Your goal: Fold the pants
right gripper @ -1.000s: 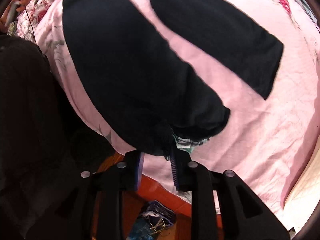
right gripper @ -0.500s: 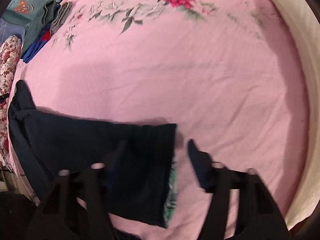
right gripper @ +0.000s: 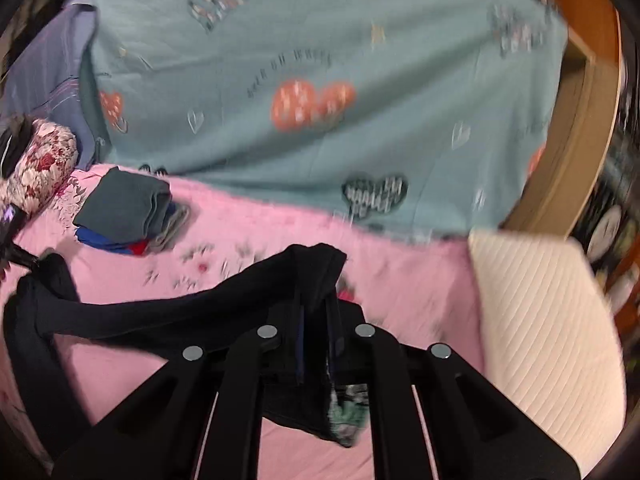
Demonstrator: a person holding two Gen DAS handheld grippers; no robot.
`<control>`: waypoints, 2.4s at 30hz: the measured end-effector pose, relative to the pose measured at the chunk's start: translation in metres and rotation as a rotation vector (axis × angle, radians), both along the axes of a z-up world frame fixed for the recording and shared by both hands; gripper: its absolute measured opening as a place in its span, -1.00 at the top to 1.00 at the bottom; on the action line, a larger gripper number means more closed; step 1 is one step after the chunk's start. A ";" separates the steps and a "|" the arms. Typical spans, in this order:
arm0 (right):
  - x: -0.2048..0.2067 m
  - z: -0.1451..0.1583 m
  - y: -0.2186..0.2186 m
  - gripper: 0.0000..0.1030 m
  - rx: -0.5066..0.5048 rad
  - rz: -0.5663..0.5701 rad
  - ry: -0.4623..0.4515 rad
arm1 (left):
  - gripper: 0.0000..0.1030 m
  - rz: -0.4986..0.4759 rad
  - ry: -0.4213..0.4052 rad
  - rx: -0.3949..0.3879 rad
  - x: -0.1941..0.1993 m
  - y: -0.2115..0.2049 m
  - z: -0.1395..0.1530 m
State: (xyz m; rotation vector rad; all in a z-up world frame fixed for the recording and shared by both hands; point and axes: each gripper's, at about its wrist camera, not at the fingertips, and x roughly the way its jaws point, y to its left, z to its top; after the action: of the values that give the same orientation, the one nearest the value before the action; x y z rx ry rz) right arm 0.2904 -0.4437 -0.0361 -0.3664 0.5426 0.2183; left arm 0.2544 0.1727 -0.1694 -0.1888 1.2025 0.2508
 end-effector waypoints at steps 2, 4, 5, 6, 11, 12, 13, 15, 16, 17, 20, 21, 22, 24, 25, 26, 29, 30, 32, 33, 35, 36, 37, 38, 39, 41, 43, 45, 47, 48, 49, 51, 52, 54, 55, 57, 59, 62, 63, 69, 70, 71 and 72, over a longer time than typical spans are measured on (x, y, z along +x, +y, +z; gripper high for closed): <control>0.002 -0.039 -0.010 0.41 -0.098 -0.025 0.077 | 0.42 0.069 -0.053 0.050 -0.008 0.006 0.008; 0.009 -0.090 -0.021 0.10 -0.212 -0.089 0.226 | 0.42 0.131 -0.080 0.051 -0.017 0.015 0.008; 0.009 -0.120 -0.029 0.10 -0.282 -0.146 0.300 | 0.40 0.149 -0.083 0.039 -0.022 0.018 0.006; 0.007 -0.143 -0.037 0.10 -0.328 -0.203 0.365 | 0.24 0.153 -0.075 0.055 -0.025 0.018 0.003; -0.025 -0.162 -0.058 -0.18 -0.084 -0.297 0.538 | -0.50 0.159 -0.054 0.130 -0.026 0.031 0.001; -0.037 -0.161 -0.056 -0.21 -0.013 -0.284 0.578 | -0.55 0.159 -0.058 0.105 -0.030 0.034 0.004; -0.047 -0.164 -0.051 -0.20 0.017 -0.273 0.601 | -0.59 0.155 -0.064 0.094 -0.038 0.036 0.007; -0.068 -0.163 -0.042 -0.21 0.067 -0.264 0.636 | -0.73 0.133 -0.063 0.093 -0.048 0.037 0.008; -0.077 -0.165 -0.033 -0.21 0.075 -0.266 0.636 | -0.73 0.119 -0.056 0.084 -0.051 0.037 0.006; -0.078 -0.165 -0.030 -0.21 0.098 -0.271 0.626 | -0.74 0.102 -0.036 0.065 -0.053 0.039 0.000; -0.064 -0.158 -0.029 -0.22 0.244 -0.320 0.573 | -0.74 0.086 0.012 0.018 -0.056 0.037 -0.015; -0.054 -0.155 -0.033 -0.29 0.306 -0.344 0.558 | -0.74 0.095 0.012 0.015 -0.058 0.035 -0.017; -0.045 -0.152 -0.037 -0.36 0.365 -0.373 0.550 | -0.74 0.106 0.009 0.016 -0.058 0.033 -0.017; -0.001 -0.169 -0.047 -0.49 0.488 -0.434 0.591 | -0.74 0.122 0.008 0.026 -0.057 0.029 -0.018; 0.010 -0.175 -0.051 -0.49 0.521 -0.453 0.620 | -0.74 0.125 0.009 0.037 -0.056 0.026 -0.018; 0.031 -0.193 -0.055 -0.49 0.590 -0.485 0.692 | -0.74 0.125 0.010 0.051 -0.056 0.023 -0.019; 0.067 -0.205 -0.044 0.68 0.619 -0.483 0.771 | -0.74 0.116 0.014 0.097 -0.055 0.015 -0.019; 0.074 -0.182 -0.027 0.82 0.531 -0.403 0.702 | -0.74 0.116 0.016 0.099 -0.055 0.015 -0.018; 0.066 -0.126 -0.008 0.84 0.496 -0.233 0.530 | -0.74 0.119 0.019 0.094 -0.054 0.017 -0.017; 0.057 -0.097 -0.006 0.84 0.500 -0.175 0.439 | -0.76 0.122 0.018 0.094 -0.055 0.018 -0.016; 0.038 -0.064 -0.011 0.84 0.489 -0.133 0.315 | -0.76 0.127 0.012 0.091 -0.055 0.019 -0.015; 0.029 -0.058 -0.016 0.84 0.459 -0.127 0.274 | -0.76 0.130 0.007 0.091 -0.056 0.019 -0.016; 0.023 -0.063 -0.020 0.84 0.417 -0.137 0.270 | -0.76 0.131 0.002 0.093 -0.057 0.018 -0.017; 0.022 -0.076 -0.024 0.81 0.368 -0.166 0.295 | -0.77 0.129 0.000 0.092 -0.057 0.016 -0.018; 0.025 -0.101 -0.029 0.70 0.284 -0.233 0.353 | -0.77 0.128 -0.001 0.090 -0.058 0.015 -0.020; 0.031 -0.160 -0.047 0.55 0.135 -0.403 0.509 | -0.77 0.127 0.003 0.097 -0.056 0.013 -0.023; 0.020 -0.179 -0.063 0.54 0.124 -0.514 0.593 | -0.77 0.119 0.013 0.096 -0.053 0.014 -0.023; -0.010 -0.163 -0.069 0.44 0.258 -0.495 0.593 | -0.77 0.094 0.007 0.096 -0.055 0.016 -0.016; -0.053 -0.143 -0.065 -0.06 0.350 -0.413 0.619 | -0.78 0.069 -0.015 0.105 -0.062 0.019 -0.007; -0.071 -0.138 -0.062 -0.24 0.355 -0.380 0.636 | -0.80 0.062 -0.022 0.092 -0.069 0.023 -0.005; -0.091 -0.133 -0.058 -0.23 0.360 -0.336 0.665 | -0.80 0.063 -0.021 0.079 -0.075 0.025 -0.004; -0.141 -0.141 -0.046 -0.23 0.352 -0.278 0.778 | -0.81 0.065 -0.026 0.051 -0.091 0.028 -0.004; -0.163 -0.151 -0.039 -0.24 0.327 -0.278 0.834 | -0.81 0.067 -0.021 0.060 -0.098 0.028 -0.005; -0.196 -0.174 -0.026 -0.23 0.253 -0.291 0.898 | -0.81 0.058 -0.012 0.091 -0.113 0.025 -0.008; -0.206 -0.185 -0.020 -0.23 0.206 -0.304 0.915 | -0.81 0.057 -0.010 0.094 -0.119 0.024 -0.009; -0.223 -0.198 -0.007 0.10 0.144 -0.319 0.857 | -0.81 0.062 -0.003 0.068 -0.130 0.024 -0.013; -0.218 -0.190 0.001 0.89 0.208 -0.309 0.856 | -0.81 0.070 0.011 0.045 -0.136 0.025 -0.019; -0.207 -0.152 0.016 0.89 0.125 -0.263 0.684 | -0.81 0.070 0.042 0.052 -0.142 0.026 -0.029; -0.202 -0.133 0.016 0.89 0.129 -0.268 0.611 | -0.81 0.071 0.047 0.043 -0.144 0.026 -0.031; -0.180 -0.123 -0.010 0.89 0.135 -0.335 0.496 | -0.81 0.062 0.045 0.025 -0.159 0.022 -0.032; -0.178 -0.142 -0.017 0.89 0.130 -0.351 0.543 | -0.81 0.063 0.044 0.022 -0.163 0.021 -0.032; -0.178 -0.172 -0.021 0.86 0.080 -0.387 0.596 | -0.81 0.066 0.042 0.017 -0.166 0.020 -0.032; -0.176 -0.193 -0.023 0.85 0.021 -0.420 0.629 | -0.81 0.072 0.044 0.012 -0.169 0.020 -0.034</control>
State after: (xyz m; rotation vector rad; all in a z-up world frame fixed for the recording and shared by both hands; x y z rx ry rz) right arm 0.1145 -0.4667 -0.2287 -0.1491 1.2195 -0.0762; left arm 0.0857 0.1930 -0.2031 -0.2172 1.2387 0.3265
